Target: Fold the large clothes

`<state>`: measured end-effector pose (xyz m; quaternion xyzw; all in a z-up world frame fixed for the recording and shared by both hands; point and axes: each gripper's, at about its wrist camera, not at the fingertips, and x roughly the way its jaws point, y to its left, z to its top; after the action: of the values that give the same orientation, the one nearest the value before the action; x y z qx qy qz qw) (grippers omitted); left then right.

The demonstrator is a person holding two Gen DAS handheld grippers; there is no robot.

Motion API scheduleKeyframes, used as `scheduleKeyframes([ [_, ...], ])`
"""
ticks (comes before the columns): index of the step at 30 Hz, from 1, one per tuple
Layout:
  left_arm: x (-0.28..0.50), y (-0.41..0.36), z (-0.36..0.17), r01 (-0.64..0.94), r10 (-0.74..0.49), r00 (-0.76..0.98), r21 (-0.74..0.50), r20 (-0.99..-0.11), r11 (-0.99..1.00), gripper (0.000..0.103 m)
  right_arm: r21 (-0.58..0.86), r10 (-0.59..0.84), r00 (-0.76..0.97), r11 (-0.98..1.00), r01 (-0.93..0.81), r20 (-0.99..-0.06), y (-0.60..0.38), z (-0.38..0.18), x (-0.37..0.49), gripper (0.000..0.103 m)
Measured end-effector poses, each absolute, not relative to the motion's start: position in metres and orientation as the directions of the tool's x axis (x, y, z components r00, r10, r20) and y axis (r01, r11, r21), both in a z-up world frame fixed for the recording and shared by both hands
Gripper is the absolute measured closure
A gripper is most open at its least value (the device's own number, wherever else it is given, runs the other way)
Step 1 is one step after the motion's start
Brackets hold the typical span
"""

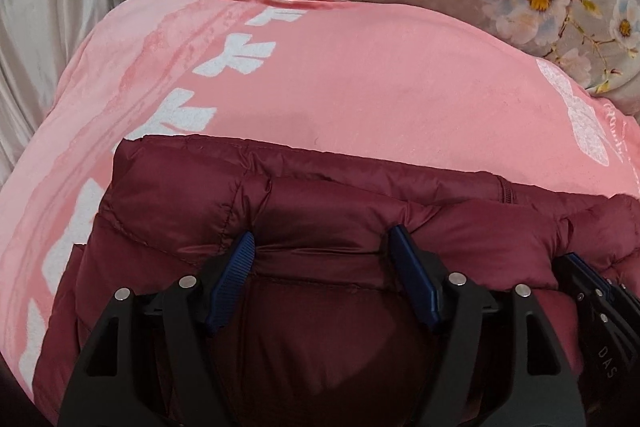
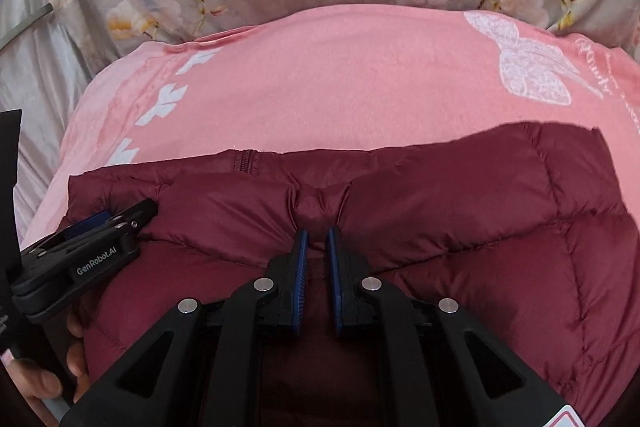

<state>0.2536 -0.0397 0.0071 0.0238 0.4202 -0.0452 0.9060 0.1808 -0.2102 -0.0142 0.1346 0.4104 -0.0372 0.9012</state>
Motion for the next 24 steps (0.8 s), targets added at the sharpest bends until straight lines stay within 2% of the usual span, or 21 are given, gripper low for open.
scheduleKeyframes([
  [12, 0.254, -0.051, -0.002, 0.097, -0.010, 0.650, 0.070, -0.760, 0.993, 0.033, 0.224, 0.056, 0.638, 0.957, 0.186, -0.768, -0.212, -0.024, 0.183, 0.096],
  [17, 0.253, -0.046, 0.002, 0.101, -0.029, 0.647, 0.048, -0.762, 0.994, 0.032, 0.236, 0.037, 0.679, 0.950, 0.204, -0.734, -0.218, -0.013, 0.169, 0.094],
  [19, 0.237, -0.033, 0.014, 0.087, -0.044, 0.643, 0.016, -0.765, 0.996, 0.032, 0.231, 0.011, 0.710, 0.949, 0.216, -0.705, -0.217, 0.003, 0.147, 0.086],
  [24, 0.174, -0.017, 0.033, 0.066, -0.055, 0.674, -0.013, -0.737, 0.998, 0.032, 0.206, 0.012, 0.746, 0.964, 0.169, -0.666, -0.190, 0.024, 0.085, 0.086],
])
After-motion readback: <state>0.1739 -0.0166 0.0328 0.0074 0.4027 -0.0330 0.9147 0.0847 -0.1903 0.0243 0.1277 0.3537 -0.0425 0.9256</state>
